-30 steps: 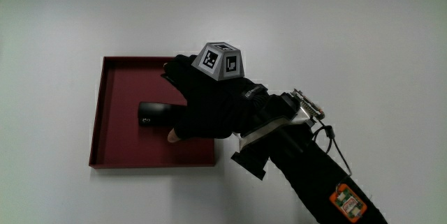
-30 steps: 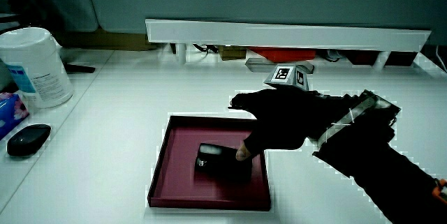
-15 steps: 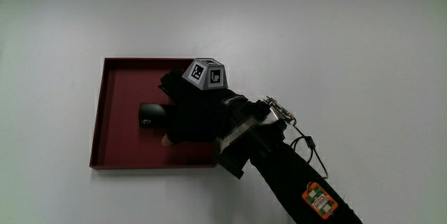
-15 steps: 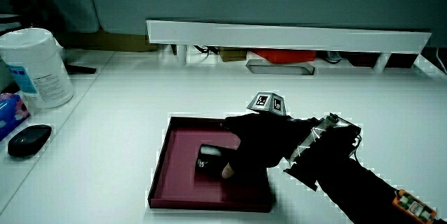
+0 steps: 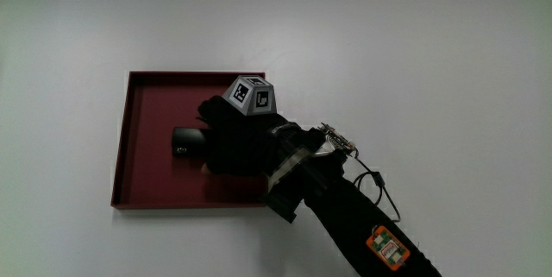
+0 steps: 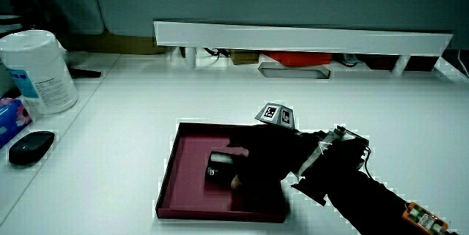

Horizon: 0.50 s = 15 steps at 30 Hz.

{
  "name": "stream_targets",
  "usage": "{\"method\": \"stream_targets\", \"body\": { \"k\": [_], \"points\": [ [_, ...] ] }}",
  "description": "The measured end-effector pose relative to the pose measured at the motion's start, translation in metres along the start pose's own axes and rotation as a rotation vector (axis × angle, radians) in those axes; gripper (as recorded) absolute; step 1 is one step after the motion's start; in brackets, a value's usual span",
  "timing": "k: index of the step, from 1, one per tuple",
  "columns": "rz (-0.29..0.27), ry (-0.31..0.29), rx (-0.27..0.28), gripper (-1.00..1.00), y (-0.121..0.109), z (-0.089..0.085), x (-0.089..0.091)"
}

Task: Pick stapper from plate

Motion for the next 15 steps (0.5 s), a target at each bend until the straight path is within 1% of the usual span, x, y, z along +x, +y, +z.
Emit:
{"method": "stream_targets", "body": {
  "k": [1,2,4,8,10,11,12,13,15],
  "points": [
    [-0.015,-0.006,0.014,0.11,0.0025,-0.0015,0.0029],
    [0.008,-0.003,0.014,0.16,0.0006,-0.0008,0.0009],
    [0.023,0.007,0.038,0.26,0.0005,-0.0014,0.0013],
    [0.046,-0.001,0.11,0.47,-0.0006,-0.0004,0.0019],
    [0.043,-0.003,0.136,0.58,-0.0021,0.0007,0.0007],
    [0.051,-0.001,0.134,0.63,-0.0031,0.001,-0.0002],
    [0.06,0.019,0.121,0.68,-0.0023,0.0002,0.0008],
    [0.059,0.01,0.134,0.74,-0.0018,-0.0002,0.0016],
    [0.058,0.009,0.143,0.84,-0.0018,0.0001,0.0016]
  ]
}}
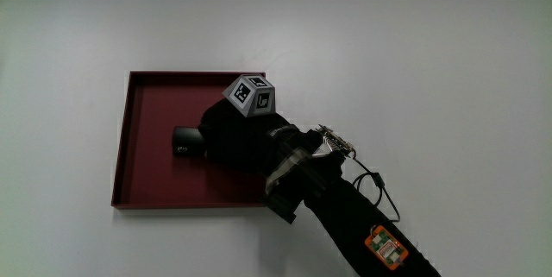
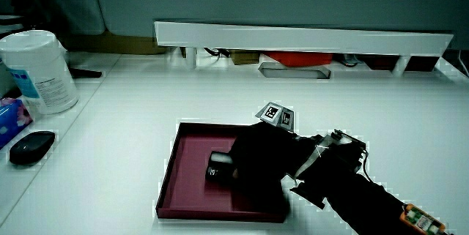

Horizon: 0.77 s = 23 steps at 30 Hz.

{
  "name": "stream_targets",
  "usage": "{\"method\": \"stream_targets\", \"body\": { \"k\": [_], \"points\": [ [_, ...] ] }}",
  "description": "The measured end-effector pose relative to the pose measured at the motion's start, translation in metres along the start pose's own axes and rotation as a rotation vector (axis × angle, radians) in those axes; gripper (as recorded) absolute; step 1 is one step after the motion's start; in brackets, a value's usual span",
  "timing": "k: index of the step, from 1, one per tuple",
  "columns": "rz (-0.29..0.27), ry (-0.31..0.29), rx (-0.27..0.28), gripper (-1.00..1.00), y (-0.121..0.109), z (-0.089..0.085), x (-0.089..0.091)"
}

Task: Pick stapper from plate

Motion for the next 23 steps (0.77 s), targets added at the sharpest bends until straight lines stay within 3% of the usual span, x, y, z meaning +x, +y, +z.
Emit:
{"method": "stream_targets", "body": {
  "k": [3,9,12,18,20,23],
  "points": [
    [-0.01,-0.013,0.003,1.0,0.0,-0.001,0.001],
    [0.028,0.023,0.011,1.0,-0.004,0.005,-0.003],
    [0.042,0.006,0.021,1.0,-0.01,0.012,-0.007],
    [0.086,-0.007,0.075,1.0,-0.028,0.038,-0.018],
    [0.11,-0.002,0.069,1.0,-0.034,0.047,-0.021],
    [0.126,-0.018,0.114,1.0,-0.049,0.065,-0.027]
  ]
}}
